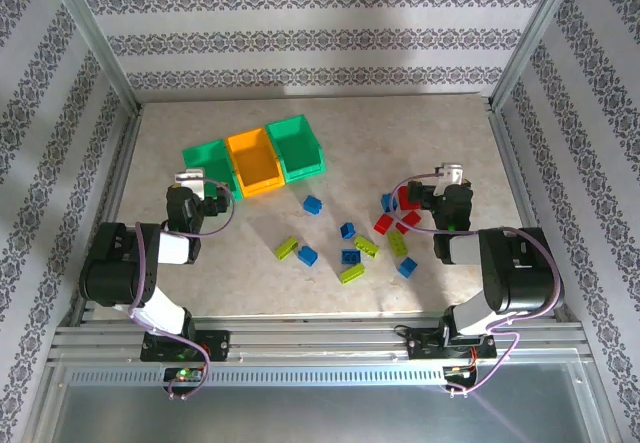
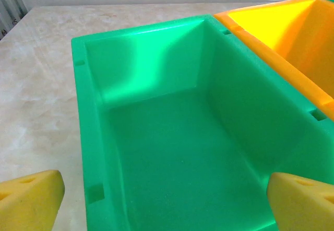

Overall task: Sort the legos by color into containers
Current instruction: Move the container to the top-center of the table.

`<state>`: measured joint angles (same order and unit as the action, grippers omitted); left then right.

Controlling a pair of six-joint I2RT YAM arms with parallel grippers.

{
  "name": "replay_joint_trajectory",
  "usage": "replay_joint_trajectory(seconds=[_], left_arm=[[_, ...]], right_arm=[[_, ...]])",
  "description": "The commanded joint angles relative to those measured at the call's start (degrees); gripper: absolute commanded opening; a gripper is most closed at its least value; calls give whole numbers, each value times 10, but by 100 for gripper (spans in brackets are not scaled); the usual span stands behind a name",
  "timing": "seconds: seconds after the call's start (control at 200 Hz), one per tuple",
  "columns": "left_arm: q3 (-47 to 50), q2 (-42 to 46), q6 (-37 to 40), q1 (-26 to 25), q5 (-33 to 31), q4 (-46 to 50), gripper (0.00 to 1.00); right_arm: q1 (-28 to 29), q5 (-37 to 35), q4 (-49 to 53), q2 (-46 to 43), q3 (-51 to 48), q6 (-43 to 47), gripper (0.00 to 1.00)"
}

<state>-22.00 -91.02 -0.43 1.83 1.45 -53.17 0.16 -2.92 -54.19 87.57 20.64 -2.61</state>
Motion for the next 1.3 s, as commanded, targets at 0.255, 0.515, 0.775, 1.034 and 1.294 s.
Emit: replay_joint_trajectory(seconds=[0.255,0.515,0.775,1.034,1.294], left_arm=[[2,-1,-5,-6,6,-19,100],[2,-1,-5,-6,7,-19,100],[2,-1,-4,-6,7,-18,100],[2,15,-13,-6,-14,-7,100],[-12,105,-12,-6,-19,94,100]], right_arm=[[6,11,-4,1,8,5,98],[6,11,-4,2,8,6,98],[6,12,-4,1,8,6,98],[6,12,-4,1,8,7,98],[7,12,22,-21,14,9,98]])
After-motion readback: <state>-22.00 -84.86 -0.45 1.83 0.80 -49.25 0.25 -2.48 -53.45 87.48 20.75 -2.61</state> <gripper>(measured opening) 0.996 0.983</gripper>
